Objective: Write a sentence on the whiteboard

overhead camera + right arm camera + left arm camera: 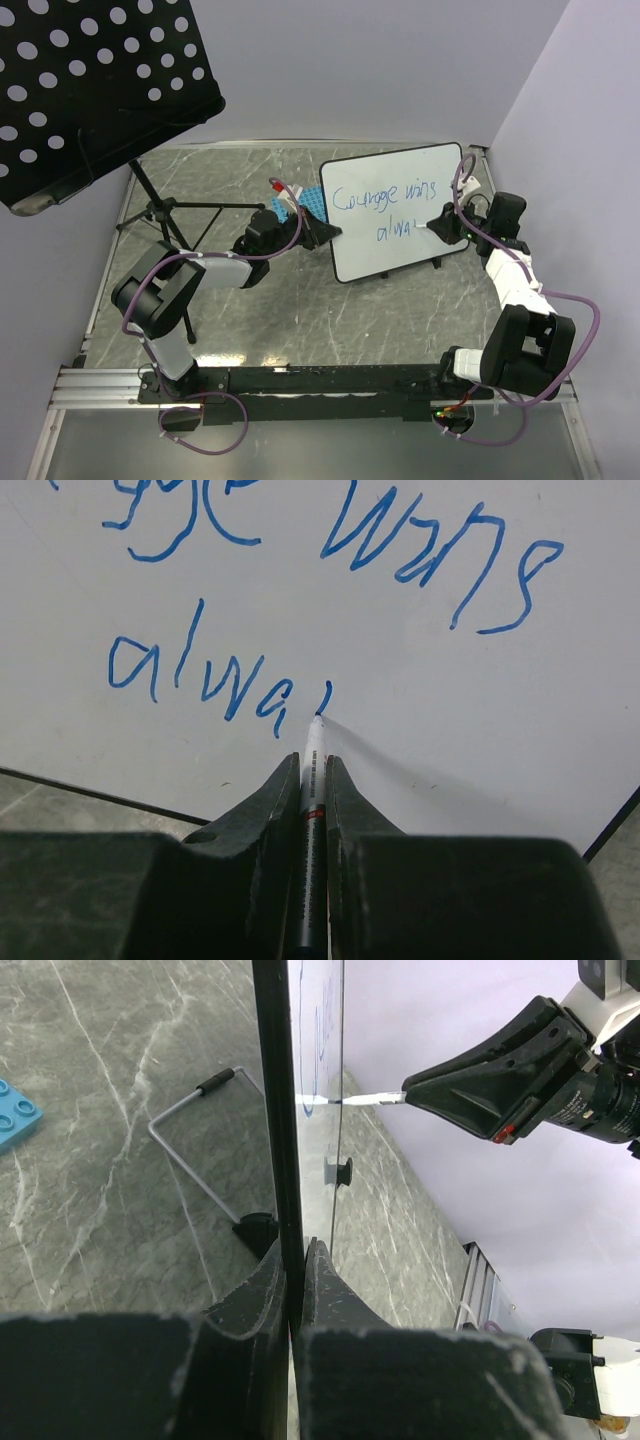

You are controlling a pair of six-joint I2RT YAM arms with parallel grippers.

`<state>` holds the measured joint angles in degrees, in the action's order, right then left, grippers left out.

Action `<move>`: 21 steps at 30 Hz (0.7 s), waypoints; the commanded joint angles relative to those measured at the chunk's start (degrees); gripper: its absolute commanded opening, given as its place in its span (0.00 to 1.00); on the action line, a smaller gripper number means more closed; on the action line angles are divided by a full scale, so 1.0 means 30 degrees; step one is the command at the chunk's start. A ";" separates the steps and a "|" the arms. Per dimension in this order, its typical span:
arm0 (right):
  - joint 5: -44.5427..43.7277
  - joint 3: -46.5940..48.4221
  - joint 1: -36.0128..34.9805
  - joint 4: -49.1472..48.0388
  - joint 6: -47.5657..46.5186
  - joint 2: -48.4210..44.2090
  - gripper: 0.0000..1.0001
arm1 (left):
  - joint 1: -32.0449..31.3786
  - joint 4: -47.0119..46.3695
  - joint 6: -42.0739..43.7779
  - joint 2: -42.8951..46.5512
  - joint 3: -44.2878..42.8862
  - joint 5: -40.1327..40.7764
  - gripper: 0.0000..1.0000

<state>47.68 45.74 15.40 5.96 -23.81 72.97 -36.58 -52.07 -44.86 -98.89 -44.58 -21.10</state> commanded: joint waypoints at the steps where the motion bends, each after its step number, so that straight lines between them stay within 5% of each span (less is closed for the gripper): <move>1: 0.0396 -0.0215 -0.0035 0.1091 -0.1056 -0.0387 0.00 | -0.0229 -0.0630 0.1565 -0.0054 -0.0112 -0.0993 0.01; 21: -0.1245 0.1541 0.0024 -0.0959 0.0701 0.0374 0.00 | -0.0229 -0.0542 0.1682 0.0034 -0.0082 -0.1023 0.01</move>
<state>45.10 47.13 15.40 6.59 -22.46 73.28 -36.58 -52.25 -44.71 -98.89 -44.58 -21.21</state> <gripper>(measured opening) 0.181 0.059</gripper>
